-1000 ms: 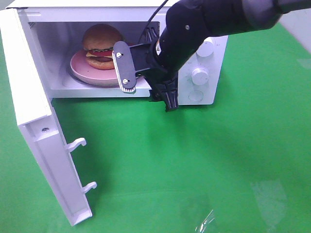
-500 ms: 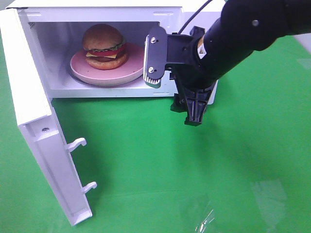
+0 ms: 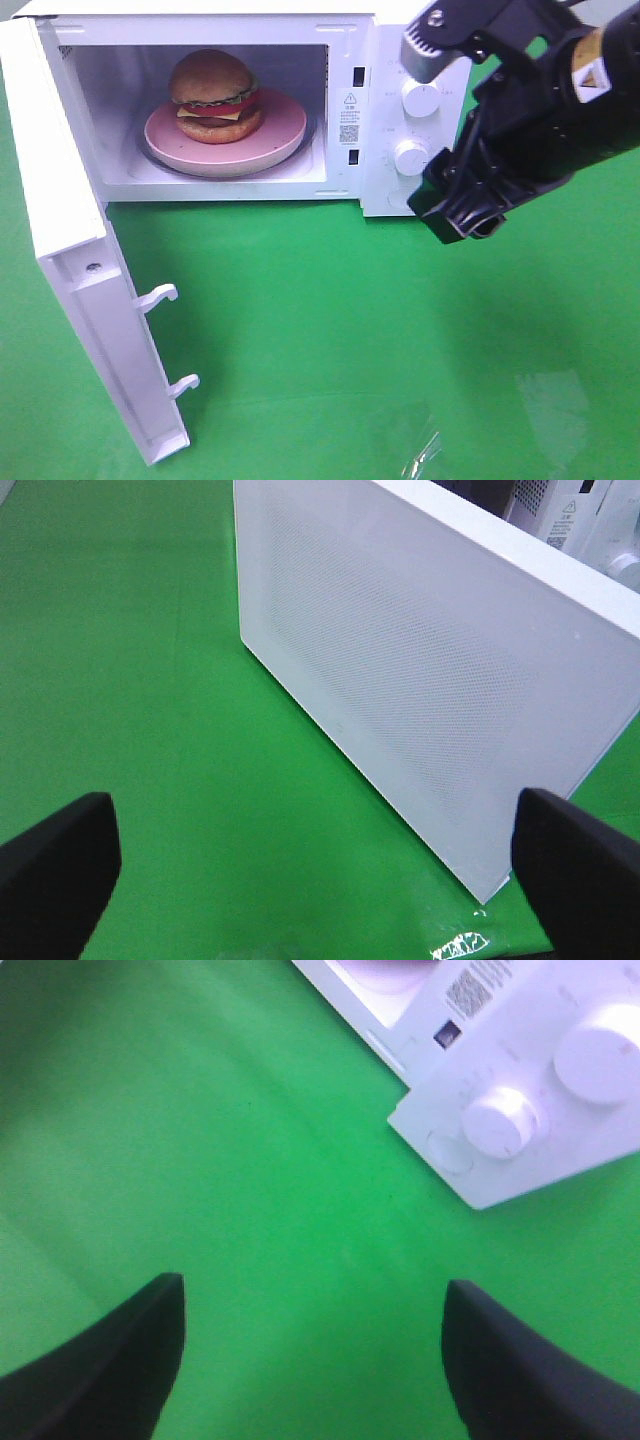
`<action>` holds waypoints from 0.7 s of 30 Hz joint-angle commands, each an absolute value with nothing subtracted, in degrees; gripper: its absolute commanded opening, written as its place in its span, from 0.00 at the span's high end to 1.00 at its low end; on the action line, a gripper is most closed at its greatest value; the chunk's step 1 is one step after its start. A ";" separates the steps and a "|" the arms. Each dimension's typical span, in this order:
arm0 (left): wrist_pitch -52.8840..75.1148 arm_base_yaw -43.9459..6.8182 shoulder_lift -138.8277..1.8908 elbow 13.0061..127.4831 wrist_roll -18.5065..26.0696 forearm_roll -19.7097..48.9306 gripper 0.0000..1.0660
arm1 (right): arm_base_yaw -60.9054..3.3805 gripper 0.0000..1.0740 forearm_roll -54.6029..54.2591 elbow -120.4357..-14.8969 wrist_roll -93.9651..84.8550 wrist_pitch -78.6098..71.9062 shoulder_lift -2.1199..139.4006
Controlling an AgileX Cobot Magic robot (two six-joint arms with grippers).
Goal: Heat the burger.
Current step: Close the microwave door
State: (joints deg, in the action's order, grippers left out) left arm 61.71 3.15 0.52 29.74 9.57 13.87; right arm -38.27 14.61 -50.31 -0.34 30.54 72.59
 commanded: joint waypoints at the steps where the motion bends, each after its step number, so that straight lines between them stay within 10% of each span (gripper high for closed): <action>1: 61.54 2.92 1.20 29.62 9.51 13.75 0.07 | -38.33 0.34 13.52 -48.93 4.07 37.53 68.12; 21: 61.54 2.92 1.20 29.62 9.51 13.75 0.07 | -38.33 0.34 10.20 -43.43 7.22 60.39 50.13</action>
